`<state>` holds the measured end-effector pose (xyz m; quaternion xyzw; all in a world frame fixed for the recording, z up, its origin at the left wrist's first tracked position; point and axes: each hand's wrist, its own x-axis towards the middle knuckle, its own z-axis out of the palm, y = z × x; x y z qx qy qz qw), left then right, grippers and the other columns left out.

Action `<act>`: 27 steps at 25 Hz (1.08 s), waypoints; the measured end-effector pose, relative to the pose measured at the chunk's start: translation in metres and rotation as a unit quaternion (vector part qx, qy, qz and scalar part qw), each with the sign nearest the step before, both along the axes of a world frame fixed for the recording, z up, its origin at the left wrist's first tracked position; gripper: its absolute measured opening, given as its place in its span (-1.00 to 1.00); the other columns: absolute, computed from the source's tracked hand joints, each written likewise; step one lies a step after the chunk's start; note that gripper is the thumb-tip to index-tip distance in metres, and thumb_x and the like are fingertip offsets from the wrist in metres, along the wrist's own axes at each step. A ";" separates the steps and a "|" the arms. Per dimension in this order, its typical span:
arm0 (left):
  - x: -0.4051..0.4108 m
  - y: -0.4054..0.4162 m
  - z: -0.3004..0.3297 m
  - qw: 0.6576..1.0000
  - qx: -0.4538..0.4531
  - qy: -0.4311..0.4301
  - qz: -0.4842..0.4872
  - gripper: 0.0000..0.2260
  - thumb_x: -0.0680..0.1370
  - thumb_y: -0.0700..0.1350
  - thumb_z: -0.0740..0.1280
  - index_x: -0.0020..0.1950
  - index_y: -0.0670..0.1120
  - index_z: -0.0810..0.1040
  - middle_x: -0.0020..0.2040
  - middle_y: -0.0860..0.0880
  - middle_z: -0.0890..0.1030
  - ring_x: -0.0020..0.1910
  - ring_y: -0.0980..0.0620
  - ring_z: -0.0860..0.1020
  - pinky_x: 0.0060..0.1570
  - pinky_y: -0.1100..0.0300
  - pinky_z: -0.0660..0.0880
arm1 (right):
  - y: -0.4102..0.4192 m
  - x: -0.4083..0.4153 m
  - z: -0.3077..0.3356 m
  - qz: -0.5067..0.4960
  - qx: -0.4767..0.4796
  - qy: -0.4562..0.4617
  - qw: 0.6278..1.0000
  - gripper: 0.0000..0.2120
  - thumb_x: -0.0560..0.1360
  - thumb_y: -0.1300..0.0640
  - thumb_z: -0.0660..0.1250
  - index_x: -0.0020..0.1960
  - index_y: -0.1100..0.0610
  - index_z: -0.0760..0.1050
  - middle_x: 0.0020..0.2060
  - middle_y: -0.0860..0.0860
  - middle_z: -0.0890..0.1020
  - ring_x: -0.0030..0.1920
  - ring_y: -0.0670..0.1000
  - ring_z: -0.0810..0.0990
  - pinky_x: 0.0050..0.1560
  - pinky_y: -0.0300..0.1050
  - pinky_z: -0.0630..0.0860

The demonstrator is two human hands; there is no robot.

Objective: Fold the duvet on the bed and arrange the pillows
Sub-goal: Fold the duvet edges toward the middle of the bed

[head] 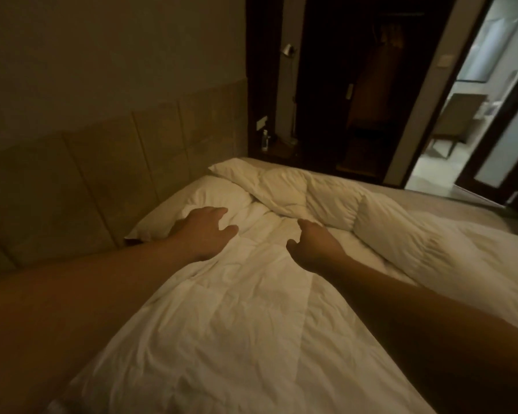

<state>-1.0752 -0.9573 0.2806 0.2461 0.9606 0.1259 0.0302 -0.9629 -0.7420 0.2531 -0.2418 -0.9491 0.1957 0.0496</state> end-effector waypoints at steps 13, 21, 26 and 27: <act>-0.147 -0.025 -0.023 0.994 0.010 -0.044 -0.097 -0.38 0.57 0.30 0.09 0.56 0.07 0.14 0.59 0.03 0.10 0.53 -0.07 0.14 0.46 -0.10 0.16 | -0.048 -0.112 0.002 -0.086 0.032 -0.018 0.996 -0.35 0.50 -0.14 0.28 0.51 0.03 0.21 0.32 0.05 0.49 0.22 0.11 0.51 0.19 0.07 0.53; -0.250 0.054 -0.082 0.996 0.052 -0.020 -0.065 -0.41 0.56 0.29 0.13 0.54 0.10 0.19 0.56 0.04 0.20 0.50 -0.07 0.20 0.41 -0.06 0.24 | 0.026 -0.243 -0.065 -0.064 0.049 0.066 0.995 -0.52 0.50 -0.10 0.31 0.36 0.06 0.39 0.26 0.06 0.53 0.20 0.11 0.53 0.16 0.03 0.53; -0.364 0.168 -0.156 0.998 0.042 -0.033 -0.036 -0.41 0.57 0.25 0.14 0.55 0.05 0.18 0.55 0.02 0.19 0.50 -0.05 0.19 0.41 -0.07 0.25 | 0.128 -0.367 -0.163 -0.066 0.029 0.059 0.996 -0.43 0.52 -0.15 0.28 0.47 0.02 0.29 0.34 0.02 0.49 0.29 0.09 0.47 0.21 -0.02 0.44; -0.384 0.191 -0.172 0.998 0.037 -0.041 -0.035 -0.41 0.57 0.25 0.14 0.55 0.04 0.17 0.55 0.02 0.19 0.51 -0.05 0.18 0.41 -0.07 0.25 | 0.149 -0.390 -0.184 -0.071 0.027 0.051 0.996 -0.43 0.52 -0.15 0.27 0.47 0.02 0.30 0.32 0.01 0.50 0.28 0.09 0.47 0.20 -0.03 0.44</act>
